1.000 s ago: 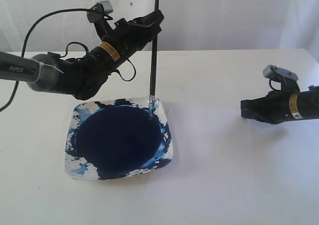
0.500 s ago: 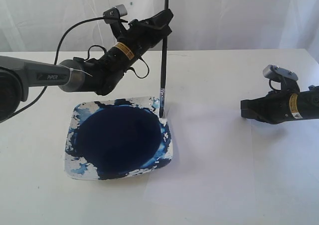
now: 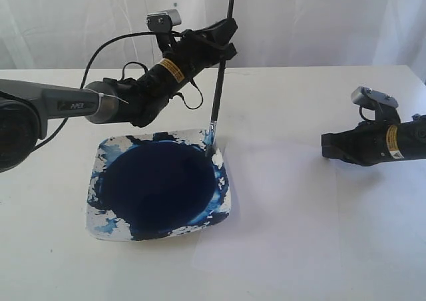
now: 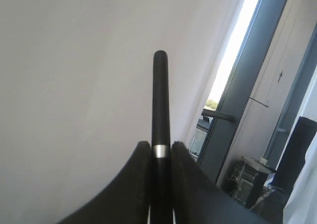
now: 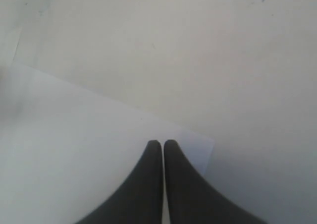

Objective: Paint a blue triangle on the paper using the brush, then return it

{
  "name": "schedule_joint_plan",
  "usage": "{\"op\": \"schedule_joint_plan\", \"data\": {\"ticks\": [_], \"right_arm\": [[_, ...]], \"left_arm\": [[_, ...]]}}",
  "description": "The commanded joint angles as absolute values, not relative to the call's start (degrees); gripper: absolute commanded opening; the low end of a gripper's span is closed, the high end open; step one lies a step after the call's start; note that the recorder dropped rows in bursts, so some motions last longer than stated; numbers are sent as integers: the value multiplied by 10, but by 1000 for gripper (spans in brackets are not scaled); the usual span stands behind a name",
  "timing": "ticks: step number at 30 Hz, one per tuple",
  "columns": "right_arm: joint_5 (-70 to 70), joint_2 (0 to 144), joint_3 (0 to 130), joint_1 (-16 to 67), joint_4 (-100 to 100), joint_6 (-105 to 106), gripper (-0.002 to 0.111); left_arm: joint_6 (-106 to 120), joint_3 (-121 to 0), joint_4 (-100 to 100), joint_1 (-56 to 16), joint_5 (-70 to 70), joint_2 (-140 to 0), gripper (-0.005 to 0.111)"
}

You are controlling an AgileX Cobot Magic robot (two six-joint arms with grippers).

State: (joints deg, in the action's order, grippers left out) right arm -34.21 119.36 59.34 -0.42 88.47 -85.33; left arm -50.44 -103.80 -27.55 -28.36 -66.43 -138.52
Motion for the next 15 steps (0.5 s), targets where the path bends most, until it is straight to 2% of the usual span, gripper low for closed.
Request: {"op": "schedule_joint_plan", "data": {"ticks": [1, 15], "right_arm": [[-336, 1189, 594, -5, 884, -846, 3], [-336, 1189, 594, -5, 884, -846, 3]], "left_arm": [[-480, -1040, -292, -287, -663, -1383, 0], [-450, -1040, -258, -287, -700, -1381, 0]]}}
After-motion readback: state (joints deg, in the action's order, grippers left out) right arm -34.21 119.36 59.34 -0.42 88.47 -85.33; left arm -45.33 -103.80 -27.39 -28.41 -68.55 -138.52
